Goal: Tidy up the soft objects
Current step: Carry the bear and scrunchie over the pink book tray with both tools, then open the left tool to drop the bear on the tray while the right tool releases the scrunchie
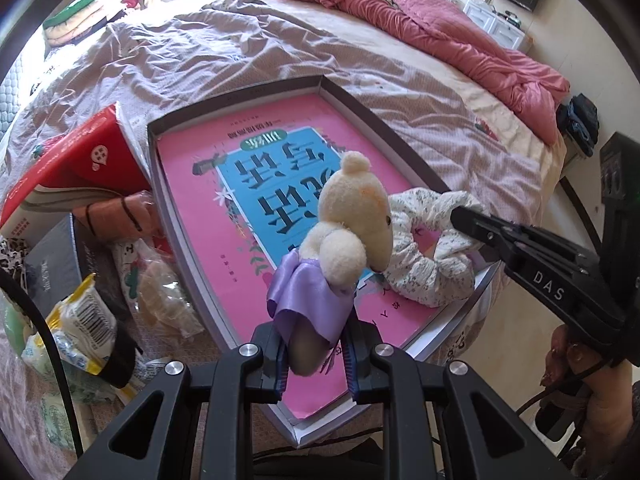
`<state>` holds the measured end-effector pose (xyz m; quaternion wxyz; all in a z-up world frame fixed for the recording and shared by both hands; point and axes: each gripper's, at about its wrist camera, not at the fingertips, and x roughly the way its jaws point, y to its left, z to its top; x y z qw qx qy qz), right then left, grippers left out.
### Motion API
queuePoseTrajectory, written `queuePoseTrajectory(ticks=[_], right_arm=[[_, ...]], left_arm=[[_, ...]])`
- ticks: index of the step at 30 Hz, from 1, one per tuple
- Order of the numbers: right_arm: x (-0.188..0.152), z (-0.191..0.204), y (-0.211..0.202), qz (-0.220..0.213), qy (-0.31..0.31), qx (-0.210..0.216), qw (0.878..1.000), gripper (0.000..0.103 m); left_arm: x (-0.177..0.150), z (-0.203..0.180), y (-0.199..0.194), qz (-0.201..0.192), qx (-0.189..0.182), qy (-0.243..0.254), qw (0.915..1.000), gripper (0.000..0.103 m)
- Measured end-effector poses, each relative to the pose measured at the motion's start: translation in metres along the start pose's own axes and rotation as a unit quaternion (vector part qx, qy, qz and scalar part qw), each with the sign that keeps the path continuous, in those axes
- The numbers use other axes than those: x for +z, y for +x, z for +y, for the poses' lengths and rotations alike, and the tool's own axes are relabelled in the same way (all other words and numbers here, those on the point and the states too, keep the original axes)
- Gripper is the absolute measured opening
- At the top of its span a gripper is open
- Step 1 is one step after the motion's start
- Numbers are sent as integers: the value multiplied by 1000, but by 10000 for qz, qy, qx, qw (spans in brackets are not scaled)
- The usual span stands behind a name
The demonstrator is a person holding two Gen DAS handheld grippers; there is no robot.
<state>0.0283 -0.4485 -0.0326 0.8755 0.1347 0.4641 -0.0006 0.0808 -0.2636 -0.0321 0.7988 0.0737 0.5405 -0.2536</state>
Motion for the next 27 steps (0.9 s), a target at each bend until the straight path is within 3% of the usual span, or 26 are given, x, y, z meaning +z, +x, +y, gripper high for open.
queuePoseTrajectory(ticks=[5,9,12,17,19,27], right_arm=[[-2,-2,0,11,-24,-78,10000,13],[0,0,0,19,-109,-193,9998,28],[1,1,-2,-6,-142,-216,9997,30],[2,4,-4,12,-279,-363,9989,31],[3,6,-5,24,-379,-470,9982,34],[6,5,-12,-58,-385,-575,9976,42]], left_arm=[[0,-3,16,233,36,14,9997,22],[0,-1,25,406,100,-28,9991,22],[-1,0,28,467,160,-54,9988,24],[-3,0,32,575,149,-94,9982,35],[-4,2,33,617,56,-154,9980,46],[-8,9,31,610,-124,-298,9976,55]])
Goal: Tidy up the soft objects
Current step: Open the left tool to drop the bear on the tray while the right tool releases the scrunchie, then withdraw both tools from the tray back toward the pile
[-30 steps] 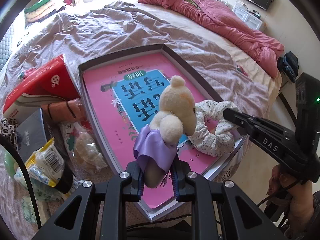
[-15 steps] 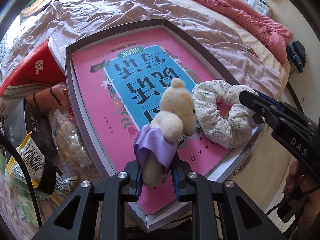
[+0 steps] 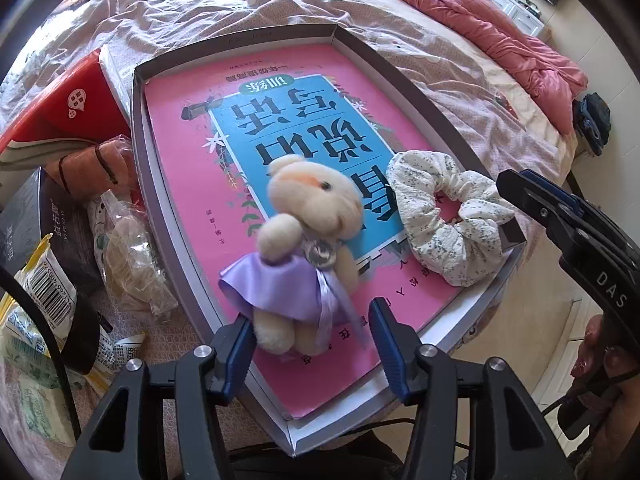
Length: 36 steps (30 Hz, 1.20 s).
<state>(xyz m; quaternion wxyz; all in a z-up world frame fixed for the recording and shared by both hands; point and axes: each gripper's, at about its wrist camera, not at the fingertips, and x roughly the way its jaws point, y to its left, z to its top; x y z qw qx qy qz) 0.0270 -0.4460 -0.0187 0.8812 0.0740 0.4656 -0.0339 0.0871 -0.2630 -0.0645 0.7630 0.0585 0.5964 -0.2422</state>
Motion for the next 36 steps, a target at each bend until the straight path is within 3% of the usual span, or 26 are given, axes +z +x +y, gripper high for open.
queuePoseTrajectory(ticks=[9,13,36], right_arm=[[4,8,-6,-55,-27,0,10000,45],[5,12,-10,-96,-85,-36,9999,55],[12,46,-28,-287,-443,-66,9986,61]], left_arm=[[-3,3,-21,-328,18,-48,9994,62],[-4,7,-32,-465,20,-103,9989,65],[-33,40,-90,-1121,446,-405,9919,72]])
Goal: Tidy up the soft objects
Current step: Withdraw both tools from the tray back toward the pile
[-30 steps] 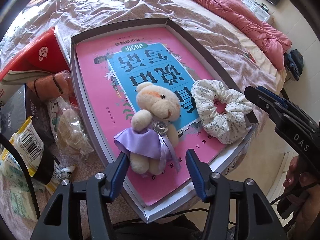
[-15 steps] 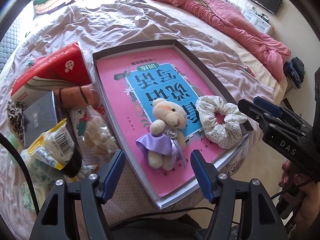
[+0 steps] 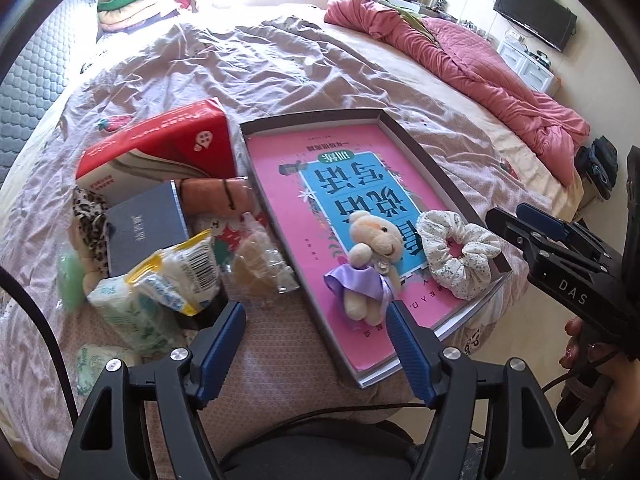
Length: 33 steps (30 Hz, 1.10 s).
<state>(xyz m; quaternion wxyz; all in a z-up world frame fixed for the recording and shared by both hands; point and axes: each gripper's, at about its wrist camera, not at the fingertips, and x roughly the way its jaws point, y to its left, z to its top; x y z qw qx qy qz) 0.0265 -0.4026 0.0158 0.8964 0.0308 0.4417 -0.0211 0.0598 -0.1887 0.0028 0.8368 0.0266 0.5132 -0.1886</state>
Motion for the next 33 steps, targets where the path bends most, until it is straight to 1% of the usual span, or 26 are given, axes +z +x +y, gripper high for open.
queuePoseTrajectory(ticks=[5,7,8,17,21,33], right_arm=[[4,12,-9,-116,-102,62,9999,63],[6,16,-14,-173,-142,77,9997,71],[7,19,-16,-214,-160,106,9996,73],[20,44,-36,-474,-313,287,9980,74],[23,55,-42,-511,-417,366,9972,74],[25,87,-55,-546,-680,654,9940,74]], left_arm=[[-3,15,-13,-119,104,-170,9997,73],[-5,24,-19,-173,144,-263,9994,73],[-6,30,-22,-185,158,-328,9992,73],[-17,76,-47,-342,394,-812,9953,73],[-24,92,-56,-388,495,-982,9932,73],[-39,120,-68,-364,634,-1230,9897,73]])
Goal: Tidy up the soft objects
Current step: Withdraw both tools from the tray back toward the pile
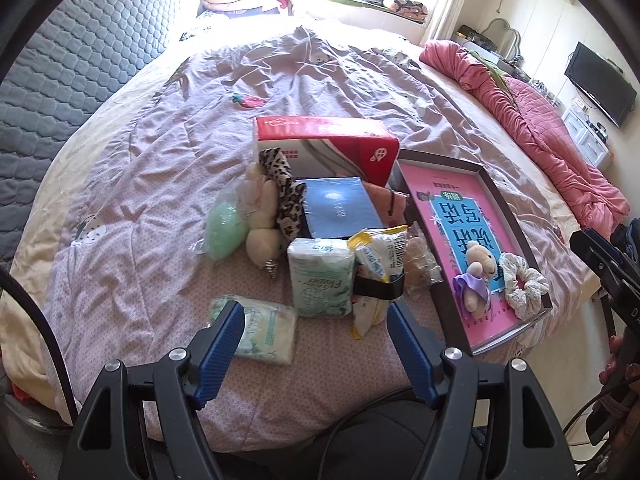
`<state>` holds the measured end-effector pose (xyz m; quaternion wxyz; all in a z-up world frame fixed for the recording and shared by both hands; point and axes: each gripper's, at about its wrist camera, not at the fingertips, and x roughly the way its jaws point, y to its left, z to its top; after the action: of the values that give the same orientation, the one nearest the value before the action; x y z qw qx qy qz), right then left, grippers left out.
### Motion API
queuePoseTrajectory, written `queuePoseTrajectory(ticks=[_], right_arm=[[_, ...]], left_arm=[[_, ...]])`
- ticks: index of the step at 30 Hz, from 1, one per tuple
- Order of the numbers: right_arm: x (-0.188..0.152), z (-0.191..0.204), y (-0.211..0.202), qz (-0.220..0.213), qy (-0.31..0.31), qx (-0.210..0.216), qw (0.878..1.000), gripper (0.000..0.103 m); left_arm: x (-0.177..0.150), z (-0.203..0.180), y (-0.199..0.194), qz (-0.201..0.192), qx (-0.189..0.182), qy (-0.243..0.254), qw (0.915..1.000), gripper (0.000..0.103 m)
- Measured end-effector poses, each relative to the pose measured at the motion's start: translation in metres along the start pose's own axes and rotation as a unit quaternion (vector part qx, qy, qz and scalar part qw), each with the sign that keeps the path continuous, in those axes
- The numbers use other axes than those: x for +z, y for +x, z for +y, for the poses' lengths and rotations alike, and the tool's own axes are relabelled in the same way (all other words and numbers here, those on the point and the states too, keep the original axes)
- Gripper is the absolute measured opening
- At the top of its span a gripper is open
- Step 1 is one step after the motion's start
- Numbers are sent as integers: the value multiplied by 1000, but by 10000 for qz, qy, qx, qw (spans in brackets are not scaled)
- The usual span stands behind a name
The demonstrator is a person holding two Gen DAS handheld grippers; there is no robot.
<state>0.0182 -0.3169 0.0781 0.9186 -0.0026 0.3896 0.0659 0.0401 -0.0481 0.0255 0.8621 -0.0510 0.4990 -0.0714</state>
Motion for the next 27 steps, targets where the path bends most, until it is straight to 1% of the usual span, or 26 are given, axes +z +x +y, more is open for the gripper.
queuePoseTrajectory(ticks=[6,11,16,20,27], right_arm=[[2,22,1,7,-152,186,9997,74],[1,43,4,57,-363,313,9988,74],[-4,64,10,157,-597,447,9971,74],[-9,79,15,214,-727,563,9955,74],[-20,101,30,398,-930,759,9920,74]], left_arm=[[-6,13,1,66,38,-82,9999,73],[-11,23,5,181,-25,-214,9996,73],[-15,29,10,266,-20,-240,9994,73],[-20,34,16,344,-87,-293,9989,73],[-30,46,29,511,-48,-394,9979,73]])
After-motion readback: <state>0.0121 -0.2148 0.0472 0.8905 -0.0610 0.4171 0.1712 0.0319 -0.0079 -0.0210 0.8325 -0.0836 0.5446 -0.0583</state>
